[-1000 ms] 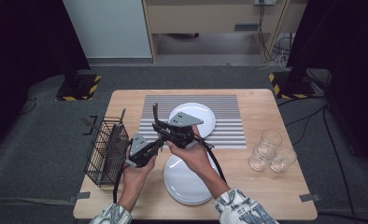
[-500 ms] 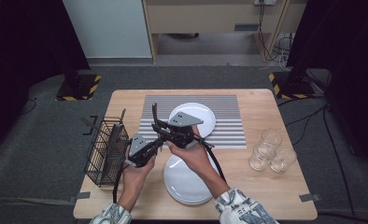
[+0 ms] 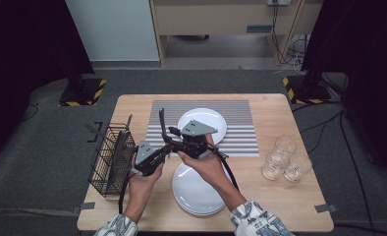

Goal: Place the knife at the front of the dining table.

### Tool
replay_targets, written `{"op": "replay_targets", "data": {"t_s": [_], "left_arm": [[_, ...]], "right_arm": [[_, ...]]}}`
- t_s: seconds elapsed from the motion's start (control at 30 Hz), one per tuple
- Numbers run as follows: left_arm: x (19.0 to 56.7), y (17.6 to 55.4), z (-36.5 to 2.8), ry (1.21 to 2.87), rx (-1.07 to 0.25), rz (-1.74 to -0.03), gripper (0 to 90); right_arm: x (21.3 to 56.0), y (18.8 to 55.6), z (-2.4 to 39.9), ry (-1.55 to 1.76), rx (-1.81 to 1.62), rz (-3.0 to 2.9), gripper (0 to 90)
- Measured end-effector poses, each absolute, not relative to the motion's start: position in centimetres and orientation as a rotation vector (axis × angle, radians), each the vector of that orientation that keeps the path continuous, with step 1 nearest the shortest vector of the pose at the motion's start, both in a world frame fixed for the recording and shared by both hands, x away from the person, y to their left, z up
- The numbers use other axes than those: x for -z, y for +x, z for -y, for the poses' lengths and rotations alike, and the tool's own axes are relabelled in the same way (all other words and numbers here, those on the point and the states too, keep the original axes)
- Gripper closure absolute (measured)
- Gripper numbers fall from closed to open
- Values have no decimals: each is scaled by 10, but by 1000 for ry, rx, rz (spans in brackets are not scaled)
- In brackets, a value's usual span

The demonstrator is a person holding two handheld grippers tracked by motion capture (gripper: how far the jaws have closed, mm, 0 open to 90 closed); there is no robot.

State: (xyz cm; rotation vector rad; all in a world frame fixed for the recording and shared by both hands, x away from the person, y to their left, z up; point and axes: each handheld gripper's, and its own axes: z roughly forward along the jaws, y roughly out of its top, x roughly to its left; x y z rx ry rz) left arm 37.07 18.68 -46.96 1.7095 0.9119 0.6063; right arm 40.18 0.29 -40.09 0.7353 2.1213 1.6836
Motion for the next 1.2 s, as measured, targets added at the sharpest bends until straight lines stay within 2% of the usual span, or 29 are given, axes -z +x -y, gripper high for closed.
{"op": "replay_targets", "data": {"t_s": [0.63,0.77,1.2], "left_arm": [[468,368,-185,1708,-634,-901,887],[468,368,-184,1706,-638,-894,887],[467,363,-178,1717,-652,-871,887]], "right_arm": [[411,390,42,773,-1636,-2079,513],[417,388,56,796,-1605,-2071,466],[439,382,94,862,-1531,-2041,227]]}}
